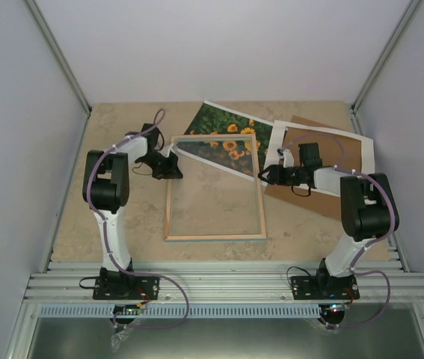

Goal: Put the photo into the frame

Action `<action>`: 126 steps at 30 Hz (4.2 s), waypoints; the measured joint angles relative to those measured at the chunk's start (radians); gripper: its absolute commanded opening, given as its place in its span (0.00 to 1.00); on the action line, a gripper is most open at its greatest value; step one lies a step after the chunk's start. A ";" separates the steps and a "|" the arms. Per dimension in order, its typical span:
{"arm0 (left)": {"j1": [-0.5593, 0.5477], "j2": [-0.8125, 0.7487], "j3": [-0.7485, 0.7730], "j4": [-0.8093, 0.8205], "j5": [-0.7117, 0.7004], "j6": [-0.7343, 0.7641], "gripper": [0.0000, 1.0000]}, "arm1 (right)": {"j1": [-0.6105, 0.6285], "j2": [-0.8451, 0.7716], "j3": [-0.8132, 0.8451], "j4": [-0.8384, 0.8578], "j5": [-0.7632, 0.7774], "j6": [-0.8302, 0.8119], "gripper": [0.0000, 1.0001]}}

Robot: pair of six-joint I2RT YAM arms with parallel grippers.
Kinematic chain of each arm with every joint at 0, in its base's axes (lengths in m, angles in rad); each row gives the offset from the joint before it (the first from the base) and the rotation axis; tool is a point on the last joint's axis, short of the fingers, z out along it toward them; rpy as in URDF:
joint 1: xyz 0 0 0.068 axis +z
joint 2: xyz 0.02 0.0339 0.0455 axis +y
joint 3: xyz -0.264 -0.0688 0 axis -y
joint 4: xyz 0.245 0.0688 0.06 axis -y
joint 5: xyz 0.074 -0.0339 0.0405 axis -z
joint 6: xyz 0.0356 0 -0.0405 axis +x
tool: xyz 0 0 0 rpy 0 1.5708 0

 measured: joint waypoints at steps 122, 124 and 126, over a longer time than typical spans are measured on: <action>-0.089 -0.103 0.003 -0.035 -0.171 -0.051 0.59 | 0.028 0.027 0.007 0.075 0.022 0.045 0.50; -0.097 -0.103 0.007 -0.039 -0.189 -0.051 0.60 | 0.028 0.027 0.007 0.080 0.018 0.047 0.50; -0.103 -0.104 0.009 -0.040 -0.206 -0.048 0.58 | 0.028 0.027 0.006 0.083 0.015 0.049 0.50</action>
